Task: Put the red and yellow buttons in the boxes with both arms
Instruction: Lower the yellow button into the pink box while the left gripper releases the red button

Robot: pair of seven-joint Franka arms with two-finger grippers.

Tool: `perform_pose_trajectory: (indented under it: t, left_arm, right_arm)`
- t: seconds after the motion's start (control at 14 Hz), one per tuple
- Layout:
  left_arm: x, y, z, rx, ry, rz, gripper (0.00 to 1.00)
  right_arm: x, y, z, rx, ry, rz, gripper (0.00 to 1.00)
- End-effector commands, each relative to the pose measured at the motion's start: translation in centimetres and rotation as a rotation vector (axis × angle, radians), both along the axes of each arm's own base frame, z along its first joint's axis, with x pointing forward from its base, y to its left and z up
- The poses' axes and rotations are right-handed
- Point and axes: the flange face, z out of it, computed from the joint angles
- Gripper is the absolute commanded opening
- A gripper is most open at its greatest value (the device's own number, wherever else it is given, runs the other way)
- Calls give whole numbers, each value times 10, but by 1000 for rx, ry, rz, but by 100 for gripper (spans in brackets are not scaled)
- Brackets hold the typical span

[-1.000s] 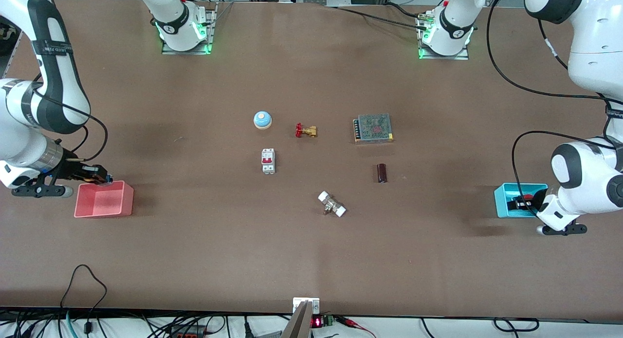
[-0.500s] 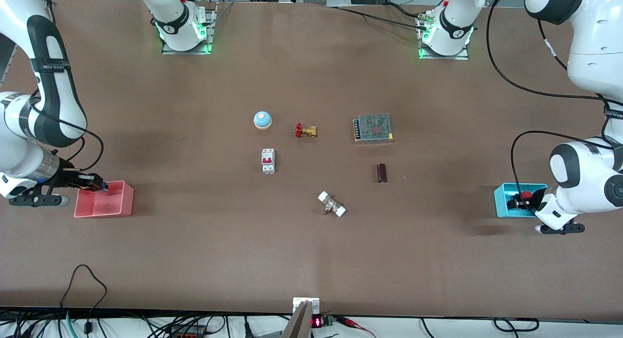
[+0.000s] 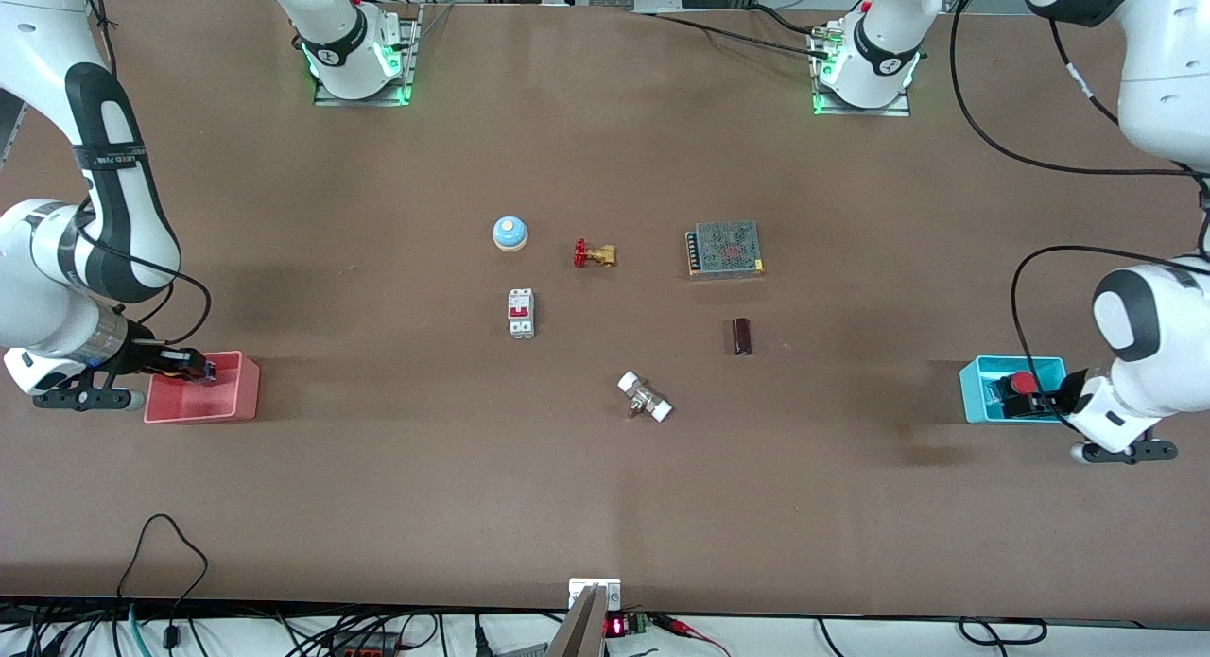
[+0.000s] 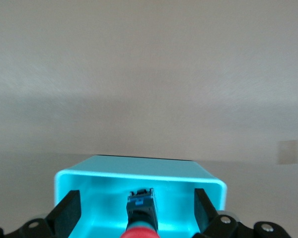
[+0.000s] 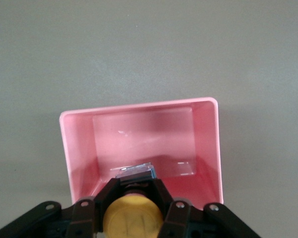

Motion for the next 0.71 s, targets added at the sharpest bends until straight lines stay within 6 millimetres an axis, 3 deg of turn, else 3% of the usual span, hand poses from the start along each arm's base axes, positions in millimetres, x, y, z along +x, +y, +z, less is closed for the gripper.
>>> perform_pose_trajectory:
  t: [0.0,0.21,0.5,0.64]
  left_arm:
    - [-5,-27,76,-1,23,-29,100]
    - [-19,-88,141,8,84,15,100]
    - [-52,-188,222,22,101,8,100]
    - [-71,-215,257,22,63,-44,100]
  right_arm:
    - [5,-8,-5,7,-14,4,22]
    - [8,-10,-14,-2,-36,4,22]
    - [7,-15,-22,-2,-34,5,23]
    - [7,-15,-27,-1,-41,3,25]
